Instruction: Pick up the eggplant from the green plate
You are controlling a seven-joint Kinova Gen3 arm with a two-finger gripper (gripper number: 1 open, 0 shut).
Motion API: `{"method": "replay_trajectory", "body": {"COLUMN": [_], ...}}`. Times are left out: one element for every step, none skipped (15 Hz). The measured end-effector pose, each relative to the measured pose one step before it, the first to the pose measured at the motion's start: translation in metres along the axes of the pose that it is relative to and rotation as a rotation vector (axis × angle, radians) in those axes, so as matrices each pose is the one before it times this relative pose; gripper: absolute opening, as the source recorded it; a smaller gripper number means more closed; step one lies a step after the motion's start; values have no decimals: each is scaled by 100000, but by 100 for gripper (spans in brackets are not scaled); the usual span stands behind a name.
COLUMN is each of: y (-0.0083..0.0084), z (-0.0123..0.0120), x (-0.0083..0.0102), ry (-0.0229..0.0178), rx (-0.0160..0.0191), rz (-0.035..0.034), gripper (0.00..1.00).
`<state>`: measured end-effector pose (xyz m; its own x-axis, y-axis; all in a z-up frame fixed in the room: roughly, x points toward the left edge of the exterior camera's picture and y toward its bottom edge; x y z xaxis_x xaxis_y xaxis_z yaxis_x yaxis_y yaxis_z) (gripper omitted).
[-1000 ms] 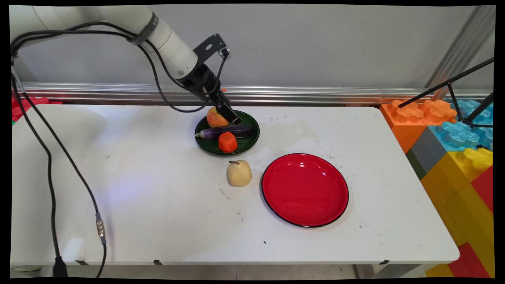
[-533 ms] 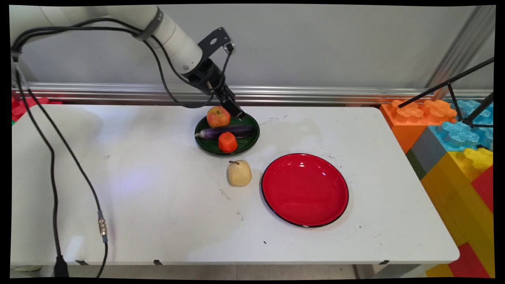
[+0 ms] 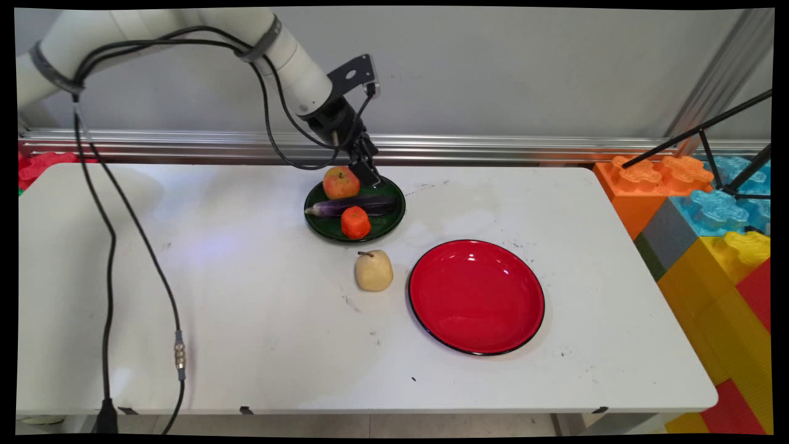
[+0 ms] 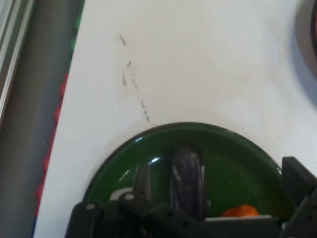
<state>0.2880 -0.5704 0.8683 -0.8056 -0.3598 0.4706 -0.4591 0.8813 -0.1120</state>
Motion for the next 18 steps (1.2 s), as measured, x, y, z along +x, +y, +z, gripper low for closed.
{"method": "replay_trajectory", "body": {"y": [-511, -427, -544, -320, -297, -340, -384, -360, -249, -386, -298, -189, -279, -202, -164, -143, -148, -142], "z": [527, 458, 637, 417, 390, 499, 585, 586, 424, 699, 565, 414, 655, 538, 461, 428, 472, 447], "x": [-9, -33, -61, -73, -93, -114, -114, -141, -57, -57, -90, -55, -57, -123, -60, -73, -89, -72], "ry": [-757, -644, -816, -511, -532, -655, -712, -649, -384, -566, -463, -312, -419, -362, -304, -277, -287, -265], "rx": [-759, -669, -1036, -706, -687, -873, -993, -952, -616, -957, -751, -586, -903, -709, -628, -584, -616, -569], "rz": [1658, 1220, 1548, 952, 888, 1009, 1079, 907, 646, 896, 628, 312, 448, 279, 296, 263, 290, 300], "gripper": [100, 100, 100, 100, 100, 100, 100, 100, 100, 100, 100, 100, 100, 100, 100, 100, 100, 100]}}
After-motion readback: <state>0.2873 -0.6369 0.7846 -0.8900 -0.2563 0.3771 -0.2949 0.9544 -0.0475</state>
